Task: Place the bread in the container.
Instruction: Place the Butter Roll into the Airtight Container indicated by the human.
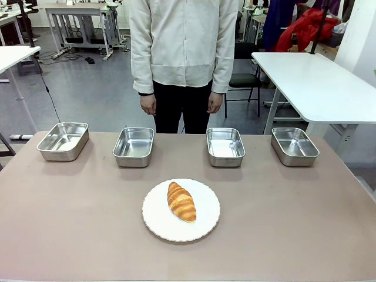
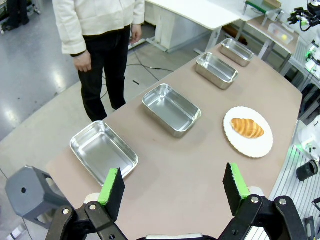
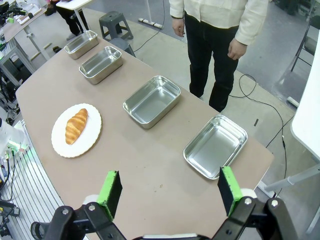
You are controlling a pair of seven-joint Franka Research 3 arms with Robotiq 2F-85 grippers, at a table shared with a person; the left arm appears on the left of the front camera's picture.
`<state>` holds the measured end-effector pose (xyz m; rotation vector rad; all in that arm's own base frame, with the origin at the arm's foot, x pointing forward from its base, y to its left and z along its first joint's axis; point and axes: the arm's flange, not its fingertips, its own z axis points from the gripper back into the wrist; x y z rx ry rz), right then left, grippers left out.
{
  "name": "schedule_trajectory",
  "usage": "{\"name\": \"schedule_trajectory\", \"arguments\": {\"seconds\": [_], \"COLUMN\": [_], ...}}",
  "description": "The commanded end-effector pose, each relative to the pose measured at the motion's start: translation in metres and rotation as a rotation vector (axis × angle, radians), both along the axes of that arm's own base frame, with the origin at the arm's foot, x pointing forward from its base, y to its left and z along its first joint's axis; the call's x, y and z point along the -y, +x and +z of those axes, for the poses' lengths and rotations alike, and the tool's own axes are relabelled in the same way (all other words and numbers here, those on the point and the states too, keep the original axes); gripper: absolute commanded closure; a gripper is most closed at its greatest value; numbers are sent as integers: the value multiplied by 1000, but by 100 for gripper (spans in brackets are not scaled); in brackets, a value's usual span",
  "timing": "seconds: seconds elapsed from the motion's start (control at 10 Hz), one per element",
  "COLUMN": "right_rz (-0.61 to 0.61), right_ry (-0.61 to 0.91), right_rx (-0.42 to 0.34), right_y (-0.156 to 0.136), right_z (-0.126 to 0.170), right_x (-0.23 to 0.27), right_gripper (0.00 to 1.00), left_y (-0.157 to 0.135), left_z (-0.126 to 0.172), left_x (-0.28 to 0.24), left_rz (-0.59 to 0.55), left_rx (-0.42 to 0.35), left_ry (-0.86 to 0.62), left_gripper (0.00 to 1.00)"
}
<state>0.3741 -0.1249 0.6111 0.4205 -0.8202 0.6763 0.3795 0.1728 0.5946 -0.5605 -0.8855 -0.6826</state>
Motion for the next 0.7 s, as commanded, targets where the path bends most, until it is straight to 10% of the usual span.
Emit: {"name": "schedule_trajectory", "arguments": {"seconds": [0.0,0.6], "right_rz": [18,18], "right_ry": [9,9], "right_rx": [23,23], "right_y": [2,2], "right_z": [1,1], "right_x": [1,1], "right_gripper": [0,0], "left_y": [2,2], "left_z": [1,1], "left_x": [1,1], "left_rz": [-12,-12], "left_rx": [20,20], "left_ry": [-9,-9], "left_gripper": [0,0]}}
